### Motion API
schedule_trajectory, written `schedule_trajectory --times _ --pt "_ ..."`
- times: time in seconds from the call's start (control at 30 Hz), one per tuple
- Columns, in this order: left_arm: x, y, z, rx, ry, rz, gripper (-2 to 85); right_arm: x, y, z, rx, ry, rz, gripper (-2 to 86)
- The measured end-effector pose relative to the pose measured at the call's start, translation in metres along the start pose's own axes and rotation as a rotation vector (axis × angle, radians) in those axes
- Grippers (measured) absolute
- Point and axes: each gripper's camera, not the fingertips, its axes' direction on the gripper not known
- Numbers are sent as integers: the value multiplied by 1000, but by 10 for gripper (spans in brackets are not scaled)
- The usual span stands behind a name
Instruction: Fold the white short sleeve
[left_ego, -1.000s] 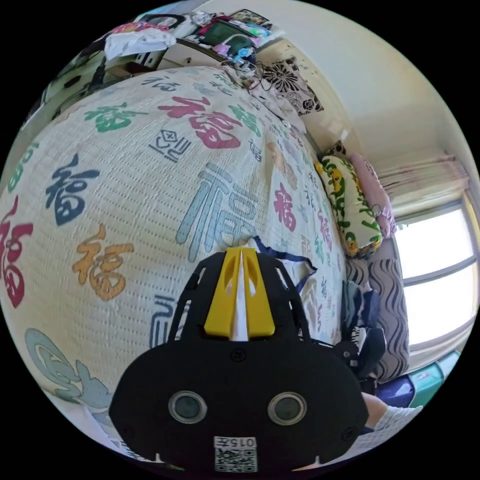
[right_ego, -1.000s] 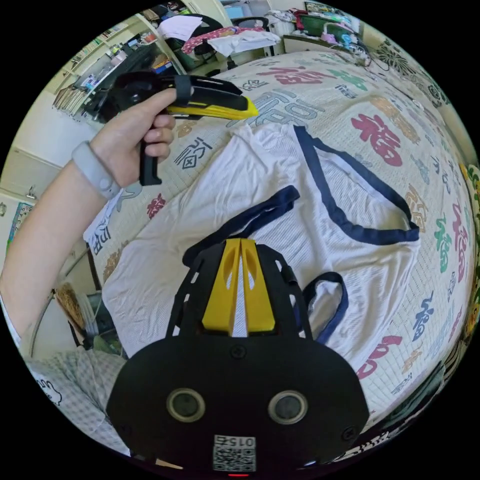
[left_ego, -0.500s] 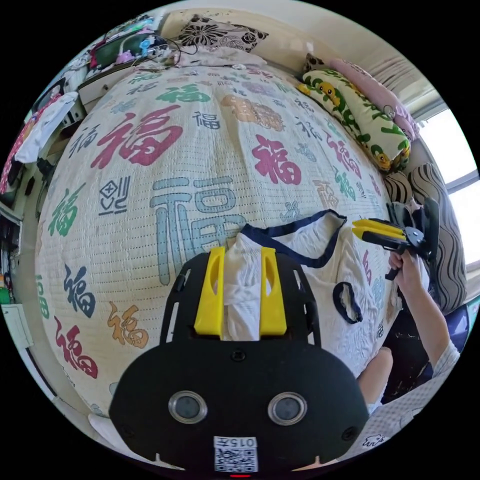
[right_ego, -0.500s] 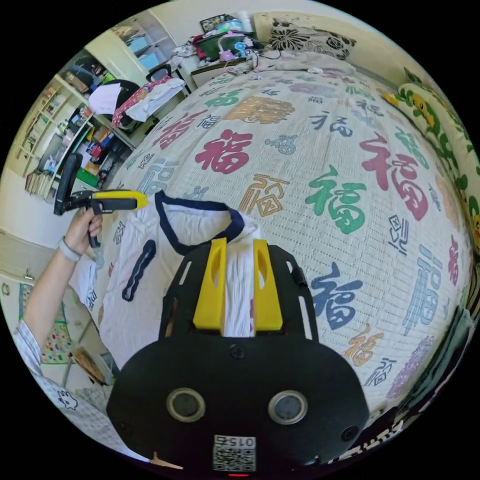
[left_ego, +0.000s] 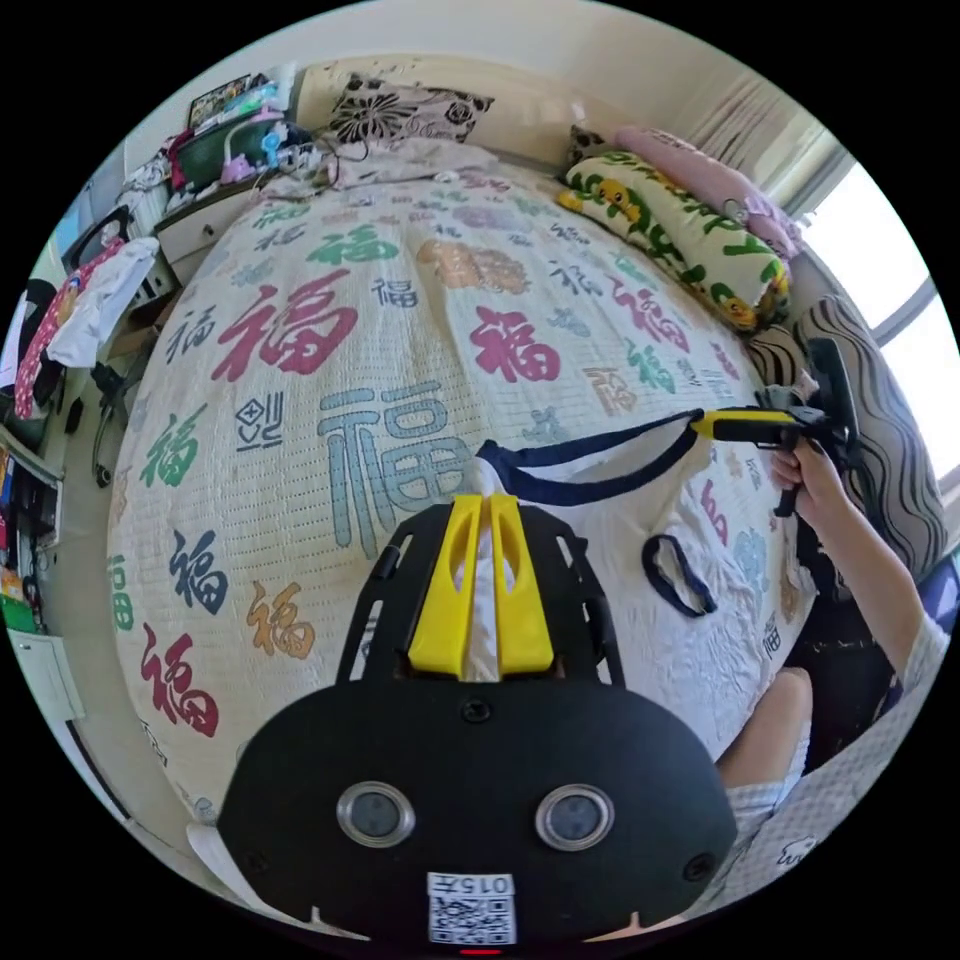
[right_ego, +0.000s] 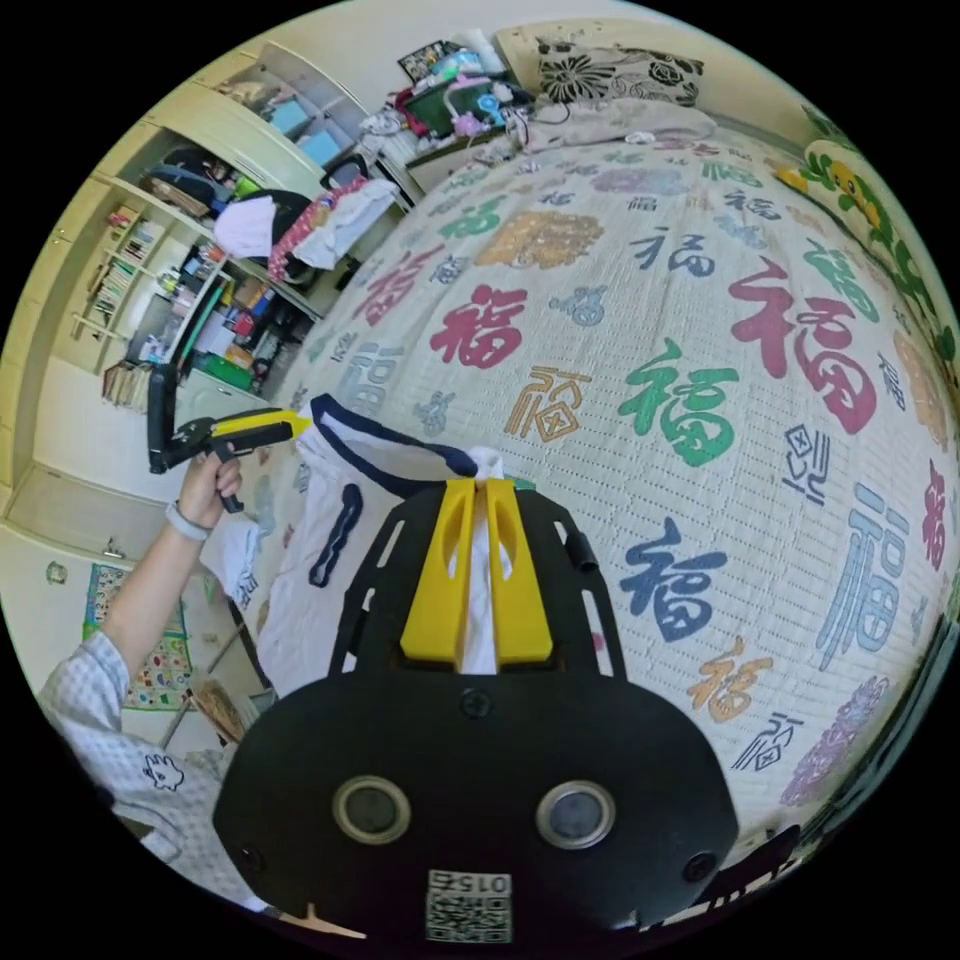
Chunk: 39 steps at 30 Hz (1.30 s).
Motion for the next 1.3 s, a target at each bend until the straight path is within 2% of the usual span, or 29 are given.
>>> schedule_trajectory --times 0.2,0.33,0.5,0.67,0.83,1.0,1.1,1.17,1.3 --pt "46 91 -87 127 80 128 5 -29 100 -90 94 -85 -69 6" --pt "90 174 -128 150 137 237 5 -73 190 -127 58 -54 -152 6" --pt "144 275 -149 91 88 357 5 -122 297 -127 -51 49 -203 5" --pt "177 361 -159 18 54 414 5 -140 379 -105 -157 79 -146 6" --pt "182 419 -168 -29 43 350 6 -149 420 -86 -229 107 -141 8" --pt "167 442 -164 -143 40 274 7 -150 430 -73 -356 171 -152 16" --pt "148 452 -179 -199 67 246 11 -145 436 -84 -358 215 -136 35" --pt "132 453 -202 -183 69 200 15 -139 436 -99 -311 222 -102 43" --pt "64 423 -260 25 150 -33 49 -103 413 -130 -146 162 50 53"
